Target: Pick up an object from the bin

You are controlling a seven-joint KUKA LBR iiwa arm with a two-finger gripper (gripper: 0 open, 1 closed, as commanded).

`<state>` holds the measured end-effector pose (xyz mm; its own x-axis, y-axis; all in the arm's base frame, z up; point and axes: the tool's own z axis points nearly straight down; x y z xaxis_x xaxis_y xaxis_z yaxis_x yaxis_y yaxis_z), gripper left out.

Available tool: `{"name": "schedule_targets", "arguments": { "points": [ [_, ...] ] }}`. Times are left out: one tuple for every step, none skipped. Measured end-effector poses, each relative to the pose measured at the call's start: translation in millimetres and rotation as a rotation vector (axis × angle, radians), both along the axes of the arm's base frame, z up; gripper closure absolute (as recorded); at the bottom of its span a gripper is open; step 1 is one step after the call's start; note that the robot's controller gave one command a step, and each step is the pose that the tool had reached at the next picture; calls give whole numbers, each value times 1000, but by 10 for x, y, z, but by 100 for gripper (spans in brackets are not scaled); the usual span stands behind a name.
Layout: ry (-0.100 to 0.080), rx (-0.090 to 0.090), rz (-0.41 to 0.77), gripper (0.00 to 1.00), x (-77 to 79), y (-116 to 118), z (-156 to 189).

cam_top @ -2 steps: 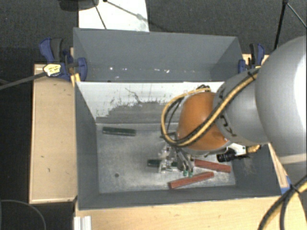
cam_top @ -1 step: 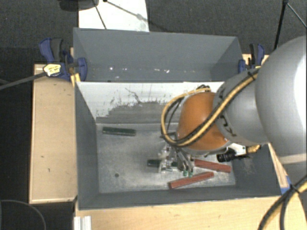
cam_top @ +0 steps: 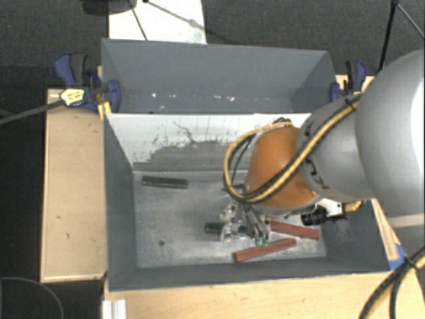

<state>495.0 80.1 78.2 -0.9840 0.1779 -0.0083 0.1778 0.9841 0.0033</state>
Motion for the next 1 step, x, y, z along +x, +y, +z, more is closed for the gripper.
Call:
{"name": "schedule_targets", "arguments": {
  "points": [
    [10, -1, 1, 100, -16, -2, 160]
  ]
}}
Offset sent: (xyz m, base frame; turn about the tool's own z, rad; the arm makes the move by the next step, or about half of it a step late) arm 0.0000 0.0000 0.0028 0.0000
